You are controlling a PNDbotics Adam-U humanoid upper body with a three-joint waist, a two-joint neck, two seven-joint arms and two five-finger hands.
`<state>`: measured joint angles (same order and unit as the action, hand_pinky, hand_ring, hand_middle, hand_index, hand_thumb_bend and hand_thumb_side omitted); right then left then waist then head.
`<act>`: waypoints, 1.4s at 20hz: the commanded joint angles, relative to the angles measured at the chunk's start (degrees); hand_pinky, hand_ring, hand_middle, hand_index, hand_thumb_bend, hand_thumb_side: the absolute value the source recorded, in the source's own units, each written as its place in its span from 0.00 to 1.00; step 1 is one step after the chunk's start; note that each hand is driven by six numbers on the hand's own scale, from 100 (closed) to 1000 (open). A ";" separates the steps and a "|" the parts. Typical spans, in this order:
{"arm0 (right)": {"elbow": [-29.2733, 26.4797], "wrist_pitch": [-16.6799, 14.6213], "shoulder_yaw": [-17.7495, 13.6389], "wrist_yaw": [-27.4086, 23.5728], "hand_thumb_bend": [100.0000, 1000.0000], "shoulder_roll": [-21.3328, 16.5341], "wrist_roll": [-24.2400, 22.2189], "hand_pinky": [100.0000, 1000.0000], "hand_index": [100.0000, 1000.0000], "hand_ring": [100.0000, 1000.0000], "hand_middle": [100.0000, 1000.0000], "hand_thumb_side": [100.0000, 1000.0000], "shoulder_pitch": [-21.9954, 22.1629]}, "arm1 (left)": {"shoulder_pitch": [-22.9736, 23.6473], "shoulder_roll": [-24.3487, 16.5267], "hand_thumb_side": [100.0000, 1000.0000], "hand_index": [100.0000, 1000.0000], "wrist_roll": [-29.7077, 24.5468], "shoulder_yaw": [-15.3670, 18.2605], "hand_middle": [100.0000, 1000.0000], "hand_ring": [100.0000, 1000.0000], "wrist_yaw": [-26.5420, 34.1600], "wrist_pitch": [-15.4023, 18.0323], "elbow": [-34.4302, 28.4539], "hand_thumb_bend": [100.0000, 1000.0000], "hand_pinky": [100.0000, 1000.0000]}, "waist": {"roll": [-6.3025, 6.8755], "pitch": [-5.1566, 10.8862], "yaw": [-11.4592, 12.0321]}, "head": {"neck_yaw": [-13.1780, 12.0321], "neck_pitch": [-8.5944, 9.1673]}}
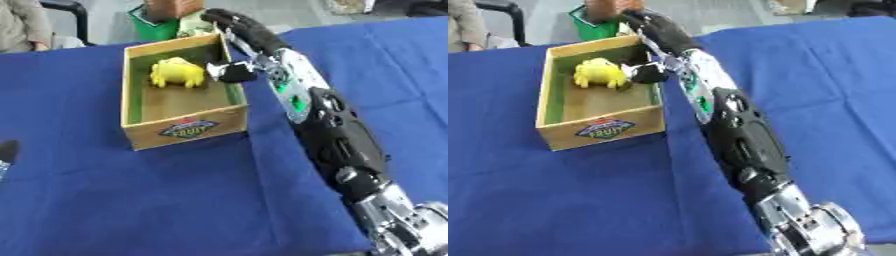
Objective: Pick up objects on the table and place them in the box.
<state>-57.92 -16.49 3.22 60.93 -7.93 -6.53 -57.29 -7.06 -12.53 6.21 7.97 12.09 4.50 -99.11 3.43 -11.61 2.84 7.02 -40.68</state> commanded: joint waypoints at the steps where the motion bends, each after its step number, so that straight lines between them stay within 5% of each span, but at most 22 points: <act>1: -1.78 0.82 -0.71 -1.98 0.00 -3.91 0.48 1.00 1.00 0.95 0.93 0.29 -0.62 | -0.17 -0.74 0.13 0.58 0.35 0.65 0.41 0.34 0.08 0.06 -0.60 0.66 0.43 | -0.10 1.14 -0.07 | -0.42 0.47; 14: -4.30 2.96 -3.61 -10.01 0.00 -14.74 3.50 0.97 0.99 0.90 0.86 0.25 5.78 | 0.02 -0.93 0.13 0.58 0.74 0.98 0.41 0.34 -0.09 0.12 -0.61 0.66 0.43 | -0.34 1.15 -1.16 | -1.26 0.45; 28: -8.00 2.30 -5.20 -18.33 0.00 -18.92 2.16 0.96 0.98 0.89 0.83 0.26 11.30 | 0.16 -0.89 0.13 0.58 0.86 1.07 0.41 0.34 -0.15 0.14 -0.58 0.66 0.43 | -0.28 1.08 -1.71 | -1.59 0.31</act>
<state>-64.42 -13.86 -1.43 43.63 -24.82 -3.93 -45.14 -6.60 -12.53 6.92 8.47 12.04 4.67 -99.10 3.29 -11.49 1.10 5.65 -40.69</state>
